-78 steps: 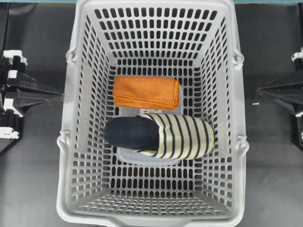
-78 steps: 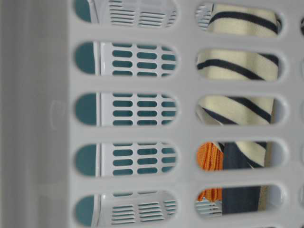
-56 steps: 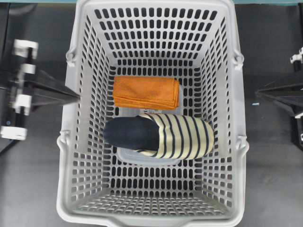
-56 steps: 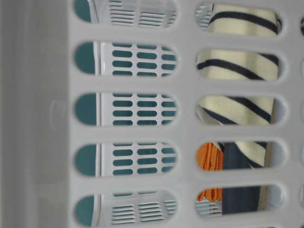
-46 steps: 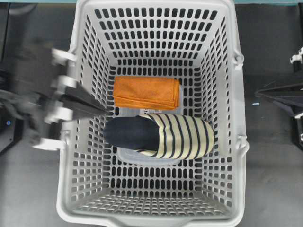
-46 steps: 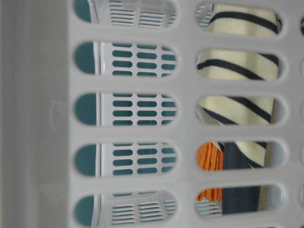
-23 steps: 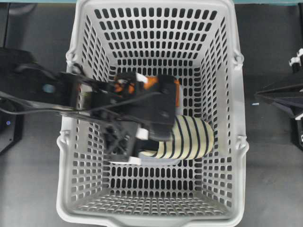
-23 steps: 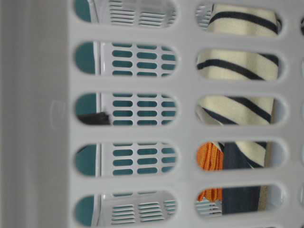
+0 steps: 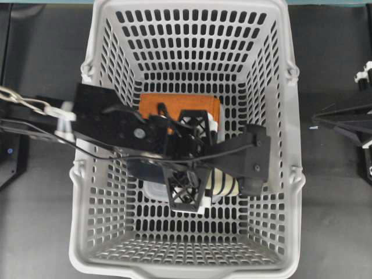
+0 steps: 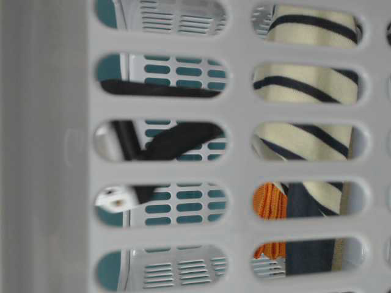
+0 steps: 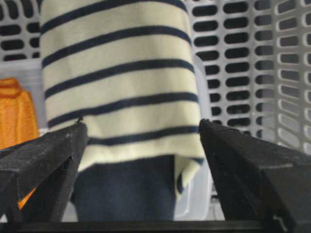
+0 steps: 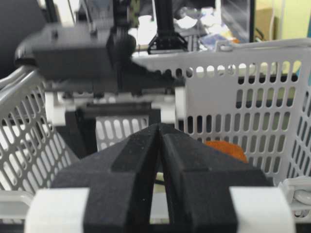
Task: Pick up the slipper from the shopping basket with the left arm.
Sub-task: 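Move the left gripper over the basket down toward the striped slipper, then close the left gripper on the slipper's striped upper, then lift the striped slipper upward out of the basket with the left gripper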
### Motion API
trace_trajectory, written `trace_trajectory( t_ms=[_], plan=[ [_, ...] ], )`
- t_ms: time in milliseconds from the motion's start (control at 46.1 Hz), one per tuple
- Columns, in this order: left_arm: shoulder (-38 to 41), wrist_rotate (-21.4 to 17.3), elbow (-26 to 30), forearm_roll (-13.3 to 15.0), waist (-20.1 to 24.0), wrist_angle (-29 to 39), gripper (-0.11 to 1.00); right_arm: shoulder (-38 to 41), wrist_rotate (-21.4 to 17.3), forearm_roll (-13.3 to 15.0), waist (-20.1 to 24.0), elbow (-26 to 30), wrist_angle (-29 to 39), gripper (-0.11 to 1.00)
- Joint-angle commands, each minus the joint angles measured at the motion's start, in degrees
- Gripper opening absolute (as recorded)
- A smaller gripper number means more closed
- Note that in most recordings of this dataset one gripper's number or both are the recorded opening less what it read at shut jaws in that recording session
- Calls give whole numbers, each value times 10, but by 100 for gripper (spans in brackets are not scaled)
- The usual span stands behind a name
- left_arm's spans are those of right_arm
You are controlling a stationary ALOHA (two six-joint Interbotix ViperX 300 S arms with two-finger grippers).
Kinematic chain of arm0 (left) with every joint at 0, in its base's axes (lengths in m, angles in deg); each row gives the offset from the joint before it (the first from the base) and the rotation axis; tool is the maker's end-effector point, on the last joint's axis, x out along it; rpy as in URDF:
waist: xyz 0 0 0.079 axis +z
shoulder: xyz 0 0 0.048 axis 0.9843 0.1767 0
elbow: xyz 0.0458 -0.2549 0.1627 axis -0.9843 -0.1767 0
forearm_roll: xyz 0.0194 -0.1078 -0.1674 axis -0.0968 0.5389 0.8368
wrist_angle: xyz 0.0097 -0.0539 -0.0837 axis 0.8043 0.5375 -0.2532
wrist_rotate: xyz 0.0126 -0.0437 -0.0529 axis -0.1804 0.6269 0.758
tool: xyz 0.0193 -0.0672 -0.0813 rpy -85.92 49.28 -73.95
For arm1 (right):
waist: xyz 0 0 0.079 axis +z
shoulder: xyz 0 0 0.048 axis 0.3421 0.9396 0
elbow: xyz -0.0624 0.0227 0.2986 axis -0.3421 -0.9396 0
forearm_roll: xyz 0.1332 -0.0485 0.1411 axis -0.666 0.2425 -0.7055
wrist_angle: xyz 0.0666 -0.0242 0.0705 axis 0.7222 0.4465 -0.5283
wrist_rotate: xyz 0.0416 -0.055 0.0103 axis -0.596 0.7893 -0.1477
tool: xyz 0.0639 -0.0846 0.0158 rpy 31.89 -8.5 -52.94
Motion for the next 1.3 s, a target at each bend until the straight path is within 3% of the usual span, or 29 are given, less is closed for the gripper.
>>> trace_trajectory(
  t_ms=[0,217,282,347,499,586,781,1041,1149,1280],
  plan=[
    [10,1,5,-3,-1,-1,91,4,0,-2,1,3,-3,0],
    [20,7,-11,-3,5,-2,89,4,0,-2,1,-1,-3,0],
    [18,2,-15,-3,6,-4,82,4,0,-2,1,-1,-3,0],
    [18,-1,-17,-3,6,-4,68,4,0,-2,1,-3,-3,0],
    [6,-2,-5,-3,7,-3,22,4,-1,-2,1,-3,-3,0],
    [-1,-2,6,-3,7,4,7,3,-1,-2,1,-3,-3,0],
    [-17,-2,66,-3,4,69,5,3,-1,-2,1,-3,-3,0],
    [-19,-25,207,-3,4,231,5,3,-1,-2,1,-3,-3,0],
    [-18,-27,252,-4,4,258,5,3,-1,-2,1,-3,-3,0],
    [-18,-24,265,-4,4,259,5,1,-1,-2,1,-3,-3,0]
  ],
)
